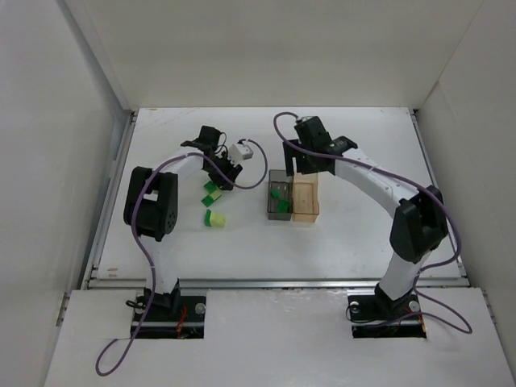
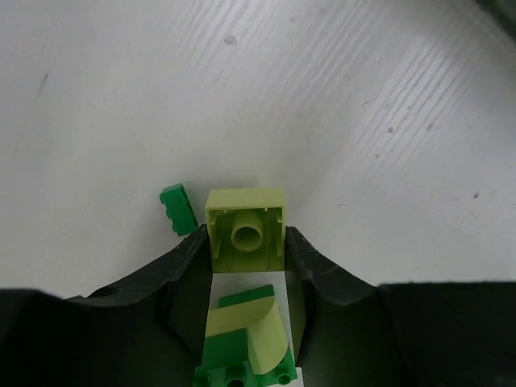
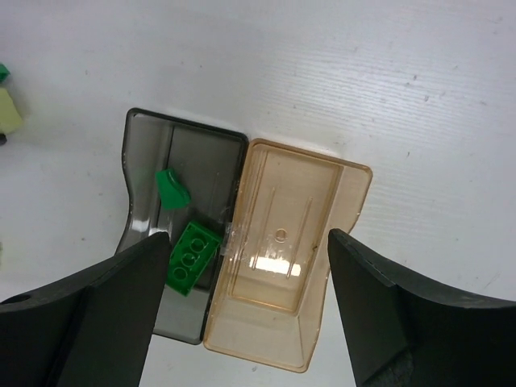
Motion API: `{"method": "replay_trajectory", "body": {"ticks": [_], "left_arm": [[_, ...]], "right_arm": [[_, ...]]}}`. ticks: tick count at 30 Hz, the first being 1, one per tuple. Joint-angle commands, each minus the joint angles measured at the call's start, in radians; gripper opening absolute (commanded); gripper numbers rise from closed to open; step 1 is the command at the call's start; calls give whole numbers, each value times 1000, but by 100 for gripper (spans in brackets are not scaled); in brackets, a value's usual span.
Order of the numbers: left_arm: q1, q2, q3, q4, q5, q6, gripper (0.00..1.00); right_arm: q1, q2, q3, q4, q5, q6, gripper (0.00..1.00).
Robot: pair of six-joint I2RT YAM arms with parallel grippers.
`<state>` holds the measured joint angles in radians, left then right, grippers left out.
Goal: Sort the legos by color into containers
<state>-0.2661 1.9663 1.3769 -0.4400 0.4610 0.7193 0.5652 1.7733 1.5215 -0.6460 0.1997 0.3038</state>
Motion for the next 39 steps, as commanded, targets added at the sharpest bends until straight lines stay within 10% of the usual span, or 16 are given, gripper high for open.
{"method": "replay_trajectory", "body": {"ticks": [1,18,29,30,34,39], "left_arm": [[-30,-78,102,-20,113,-49,0],[-447,-23,240,207,354,-95,0],[-443,31,228,175,321,-107,18],[-443,31,228,143,321,-89,22],[-453,31,228,104,321,-41,100],[-423,-18,237,70,262,-41,100]], "right_arm": [[-71,-107,-3,29,-29,30,84],[-292,-495,-293,141,15,233,85],[-292,-620,-340,94,60,182,85],[-292,-632,-351,94,60,182,85],[-292,-643,-362,112,20,143,85],[-274,-632,-362,144,-14,100,88]]}}
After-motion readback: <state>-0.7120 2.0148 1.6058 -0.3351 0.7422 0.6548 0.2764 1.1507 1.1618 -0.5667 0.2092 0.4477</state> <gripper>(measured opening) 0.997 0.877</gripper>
